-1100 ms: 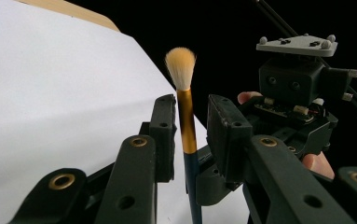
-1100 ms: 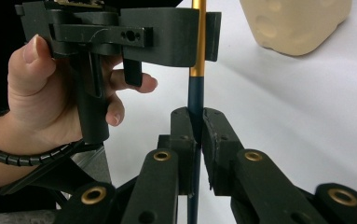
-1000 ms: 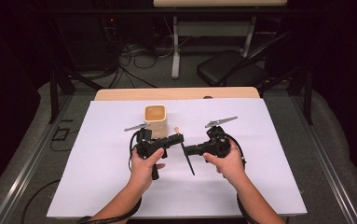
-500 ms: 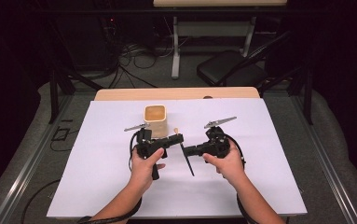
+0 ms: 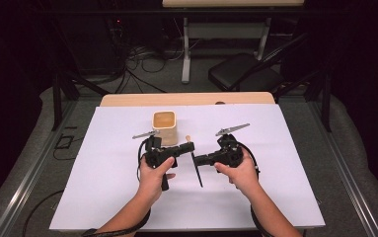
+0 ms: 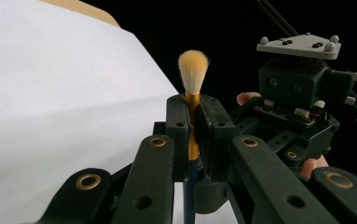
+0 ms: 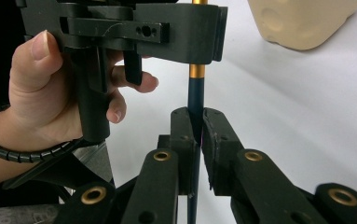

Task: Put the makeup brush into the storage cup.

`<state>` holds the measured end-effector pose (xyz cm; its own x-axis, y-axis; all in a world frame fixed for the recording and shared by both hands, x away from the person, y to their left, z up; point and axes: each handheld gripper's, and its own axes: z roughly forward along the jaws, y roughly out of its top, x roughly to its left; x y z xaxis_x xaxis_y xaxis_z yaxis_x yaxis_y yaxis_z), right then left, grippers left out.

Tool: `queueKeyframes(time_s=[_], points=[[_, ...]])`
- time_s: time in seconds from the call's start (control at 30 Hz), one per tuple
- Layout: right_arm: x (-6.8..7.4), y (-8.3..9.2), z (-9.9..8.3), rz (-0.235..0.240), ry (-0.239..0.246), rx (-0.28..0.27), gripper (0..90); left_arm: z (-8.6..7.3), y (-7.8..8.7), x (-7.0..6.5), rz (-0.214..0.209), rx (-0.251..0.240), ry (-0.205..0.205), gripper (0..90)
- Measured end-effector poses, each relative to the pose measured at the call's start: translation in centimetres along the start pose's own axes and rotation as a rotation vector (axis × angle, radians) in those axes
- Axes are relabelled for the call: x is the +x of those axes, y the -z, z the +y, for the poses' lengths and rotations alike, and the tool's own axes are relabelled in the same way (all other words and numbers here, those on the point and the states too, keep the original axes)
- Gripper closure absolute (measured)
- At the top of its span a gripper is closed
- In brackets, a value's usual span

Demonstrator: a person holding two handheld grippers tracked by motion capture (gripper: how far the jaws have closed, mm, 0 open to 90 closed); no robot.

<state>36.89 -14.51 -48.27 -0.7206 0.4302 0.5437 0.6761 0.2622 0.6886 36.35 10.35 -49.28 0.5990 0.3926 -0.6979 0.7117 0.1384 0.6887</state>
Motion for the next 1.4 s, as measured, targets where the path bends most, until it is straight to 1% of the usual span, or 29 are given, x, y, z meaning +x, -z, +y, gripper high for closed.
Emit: queueKeyframes(time_s=[0.5,0.8,1.4], points=[[0.0,-0.02,-0.01,0.0,0.001,-0.004,82.9,-0.01,0.04,0.12,-0.006,-0.004,0.017,83.4],[-0.01,0.01,0.02,0.0,0.005,-0.002,82.9,0.03,0.07,0.12,-0.008,0.0,0.015,83.4],[0.12,0.05,0.07,0.002,0.011,0.013,82.9,0.29,0.27,0.07,-0.008,0.029,0.012,83.3]])
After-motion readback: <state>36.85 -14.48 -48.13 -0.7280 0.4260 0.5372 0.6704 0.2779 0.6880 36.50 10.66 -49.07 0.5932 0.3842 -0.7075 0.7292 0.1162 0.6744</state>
